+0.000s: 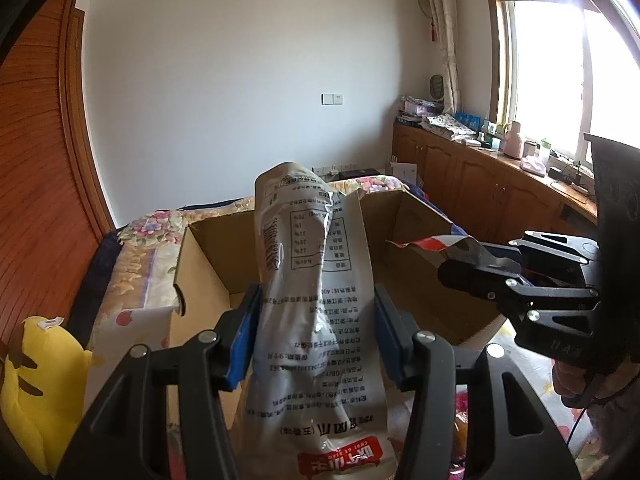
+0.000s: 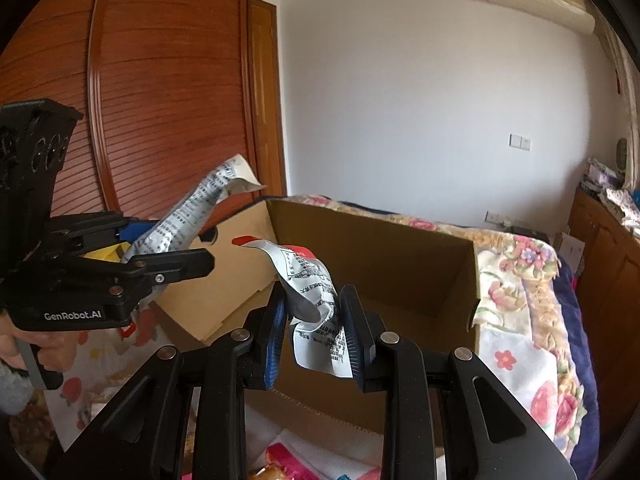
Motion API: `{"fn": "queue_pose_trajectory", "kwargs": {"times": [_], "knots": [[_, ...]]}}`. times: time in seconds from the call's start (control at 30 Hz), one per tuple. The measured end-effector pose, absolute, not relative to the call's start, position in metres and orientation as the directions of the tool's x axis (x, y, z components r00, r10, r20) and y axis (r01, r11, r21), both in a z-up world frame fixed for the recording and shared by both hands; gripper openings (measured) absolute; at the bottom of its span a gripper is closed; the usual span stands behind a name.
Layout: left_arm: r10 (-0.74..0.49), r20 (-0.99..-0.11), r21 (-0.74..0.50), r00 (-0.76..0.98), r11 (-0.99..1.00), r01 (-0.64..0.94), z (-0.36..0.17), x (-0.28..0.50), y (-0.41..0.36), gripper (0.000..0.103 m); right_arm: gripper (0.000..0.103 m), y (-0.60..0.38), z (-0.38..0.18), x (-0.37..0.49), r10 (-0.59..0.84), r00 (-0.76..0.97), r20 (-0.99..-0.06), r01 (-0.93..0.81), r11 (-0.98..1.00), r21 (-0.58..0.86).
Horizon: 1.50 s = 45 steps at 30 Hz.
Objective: Organize snacks
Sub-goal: 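Carry both packets over the cardboard box and open both tools to drop them in, then move both tools back from the box toward the remaining snacks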
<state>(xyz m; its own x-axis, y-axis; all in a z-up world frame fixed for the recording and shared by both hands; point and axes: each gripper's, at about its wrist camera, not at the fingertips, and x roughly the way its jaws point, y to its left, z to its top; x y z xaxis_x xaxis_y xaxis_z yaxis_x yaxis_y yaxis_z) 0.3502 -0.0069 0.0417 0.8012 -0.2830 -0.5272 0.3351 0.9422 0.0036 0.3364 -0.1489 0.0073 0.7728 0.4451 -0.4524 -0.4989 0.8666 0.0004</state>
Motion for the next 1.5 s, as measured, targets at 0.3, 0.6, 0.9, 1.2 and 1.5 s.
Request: {"fn": "queue_pose_trajectory", "kwargs": {"times": [0.3, 0.6, 0.9, 1.2, 1.5], "knots": [[-0.269, -0.566, -0.008, 0.779, 0.947, 0.322, 0.029, 0.371, -0.011, 0.064, 0.026, -0.149, -0.005, 0.355, 0.428, 0.761, -0.488, -0.482, 0.876, 0.017], [-0.238, -0.565, 0.025, 0.79, 0.952, 0.305, 0.029, 0.369, -0.019, 0.07, 0.049, -0.147, -0.008, 0.355, 0.411, 0.763, -0.499, -0.468, 0.883, 0.011], [-0.216, -0.522, 0.067, 0.825, 0.954, 0.292, 0.047, 0.373, -0.011, 0.074, 0.05, -0.145, -0.002, 0.346, 0.41, 0.766, -0.495, -0.472, 0.882, 0.001], [-0.222, -0.513, 0.094, 0.829, 0.946, 0.311, 0.051, 0.348, -0.009, 0.074, 0.051, -0.138, 0.004, 0.333, 0.411, 0.764, -0.497, -0.475, 0.88, -0.003], [-0.232, -0.504, 0.085, 0.832, 0.945, 0.315, 0.055, 0.308, 0.007, 0.074, 0.052, -0.138, 0.012, 0.298, 0.387, 0.765, -0.515, -0.448, 0.894, 0.007]]}}
